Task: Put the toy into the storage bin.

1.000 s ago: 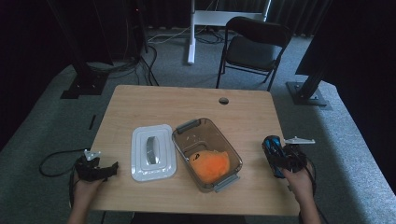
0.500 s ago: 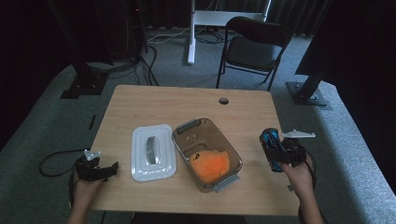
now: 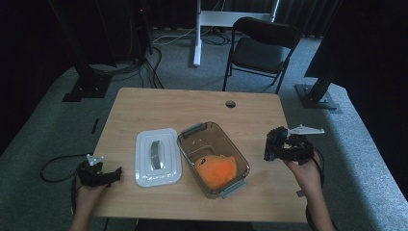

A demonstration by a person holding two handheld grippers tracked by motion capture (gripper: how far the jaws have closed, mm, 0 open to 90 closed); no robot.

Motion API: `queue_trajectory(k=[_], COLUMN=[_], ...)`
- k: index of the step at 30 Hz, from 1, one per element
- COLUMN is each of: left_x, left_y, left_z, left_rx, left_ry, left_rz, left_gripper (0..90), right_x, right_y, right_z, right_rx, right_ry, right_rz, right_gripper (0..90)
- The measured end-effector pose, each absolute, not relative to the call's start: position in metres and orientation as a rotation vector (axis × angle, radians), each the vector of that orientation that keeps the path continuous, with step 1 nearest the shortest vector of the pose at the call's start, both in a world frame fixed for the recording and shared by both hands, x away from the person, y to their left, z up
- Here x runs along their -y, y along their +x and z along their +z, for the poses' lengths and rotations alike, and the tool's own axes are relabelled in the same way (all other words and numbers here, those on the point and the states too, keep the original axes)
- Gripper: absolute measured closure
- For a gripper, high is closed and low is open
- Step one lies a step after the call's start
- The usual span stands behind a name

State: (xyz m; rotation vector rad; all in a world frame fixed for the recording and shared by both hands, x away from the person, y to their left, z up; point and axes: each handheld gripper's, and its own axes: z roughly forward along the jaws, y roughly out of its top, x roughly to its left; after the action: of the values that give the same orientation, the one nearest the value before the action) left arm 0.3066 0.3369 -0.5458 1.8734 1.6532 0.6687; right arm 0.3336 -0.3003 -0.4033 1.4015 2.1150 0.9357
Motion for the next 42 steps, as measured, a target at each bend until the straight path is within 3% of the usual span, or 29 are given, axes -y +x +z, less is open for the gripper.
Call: queue_trajectory(k=[26, 42], left_x=[-0.337, -0.337], left_y=[0.307, 0.307], left_z=[-0.546, -0.546], left_rx=[-1.653, -1.654], left_ry=[1.876, 1.872], left_rz=[0.668, 0.668], left_gripper=[2.1, 2.1], right_x=[0.246, 0.199], right_y=[0.323, 0.326], right_z=[-0.332, -0.323], right_rx=[-2.127, -2.212], right_ry=[1.144, 1.024], right_rz=[1.143, 1.233], right_gripper=[27.4, 27.5])
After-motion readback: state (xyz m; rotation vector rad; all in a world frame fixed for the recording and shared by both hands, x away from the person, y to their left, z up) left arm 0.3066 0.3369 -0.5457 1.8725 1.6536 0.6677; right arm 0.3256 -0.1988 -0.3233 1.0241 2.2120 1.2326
